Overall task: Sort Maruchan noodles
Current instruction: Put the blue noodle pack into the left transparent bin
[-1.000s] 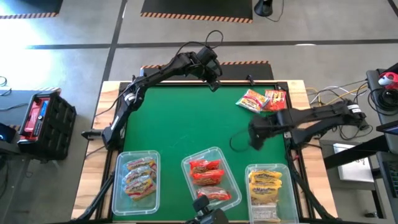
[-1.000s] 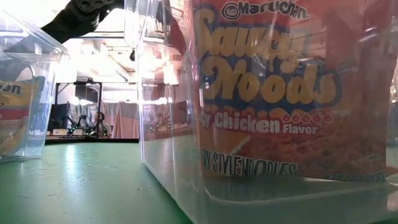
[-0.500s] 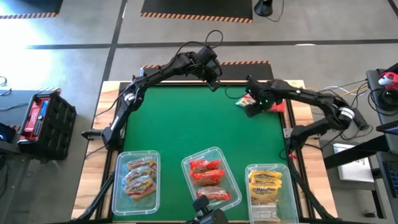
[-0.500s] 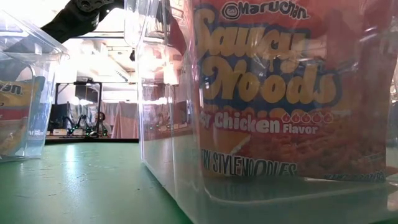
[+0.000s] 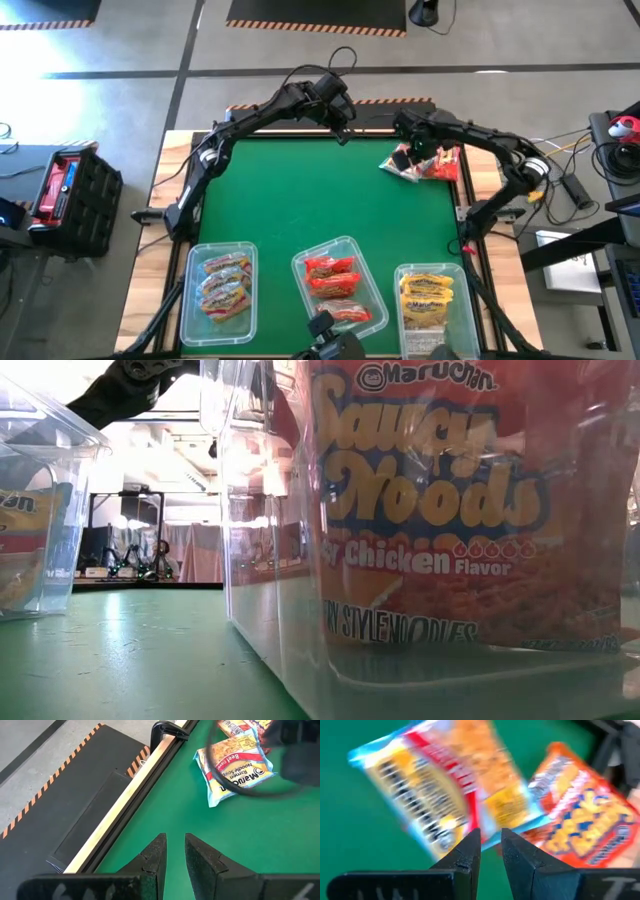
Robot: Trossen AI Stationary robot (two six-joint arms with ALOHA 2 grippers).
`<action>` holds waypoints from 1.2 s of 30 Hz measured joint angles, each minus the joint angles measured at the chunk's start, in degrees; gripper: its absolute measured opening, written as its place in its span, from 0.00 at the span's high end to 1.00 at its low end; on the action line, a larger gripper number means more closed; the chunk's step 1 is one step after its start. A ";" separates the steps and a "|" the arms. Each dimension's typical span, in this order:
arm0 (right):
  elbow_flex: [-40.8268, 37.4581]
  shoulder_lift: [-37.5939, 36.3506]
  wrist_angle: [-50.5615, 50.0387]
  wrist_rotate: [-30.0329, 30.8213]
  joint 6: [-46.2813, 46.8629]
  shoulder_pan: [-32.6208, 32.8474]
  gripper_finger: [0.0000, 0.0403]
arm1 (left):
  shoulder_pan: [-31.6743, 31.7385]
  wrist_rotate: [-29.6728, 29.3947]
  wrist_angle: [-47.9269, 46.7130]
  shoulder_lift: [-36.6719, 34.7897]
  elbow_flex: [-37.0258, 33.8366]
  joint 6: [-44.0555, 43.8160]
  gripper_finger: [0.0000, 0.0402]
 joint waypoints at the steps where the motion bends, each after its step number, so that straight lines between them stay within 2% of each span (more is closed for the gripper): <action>1: 0.63 0.90 -0.40 0.22 0.05 -0.87 0.83 | 0.05 0.00 0.00 0.00 0.00 0.00 0.87; 13: 15.78 13.52 -10.24 2.08 -3.32 -2.77 0.83 | 0.19 -0.01 0.07 0.00 0.00 0.00 0.87; 16: 19.81 16.57 -12.13 4.35 -5.49 -2.96 0.83 | 0.21 -0.02 0.04 0.00 0.00 0.02 0.87; 21: 26.40 22.53 -17.47 2.47 -8.87 -4.06 0.85 | 0.21 -0.01 -0.03 0.00 0.00 0.02 0.87; 26: 29.47 24.73 -18.54 1.63 -9.88 -4.43 0.85 | 0.21 -0.01 -0.45 0.00 0.00 0.02 0.87; 33: 30.75 24.16 -17.65 1.74 -10.33 -5.77 0.85 | 0.21 -0.01 -1.26 0.00 0.00 0.02 0.87; 36: 32.18 23.85 -16.96 3.59 -11.47 -6.21 0.85 | 0.21 -0.01 -1.22 0.00 0.00 0.02 0.87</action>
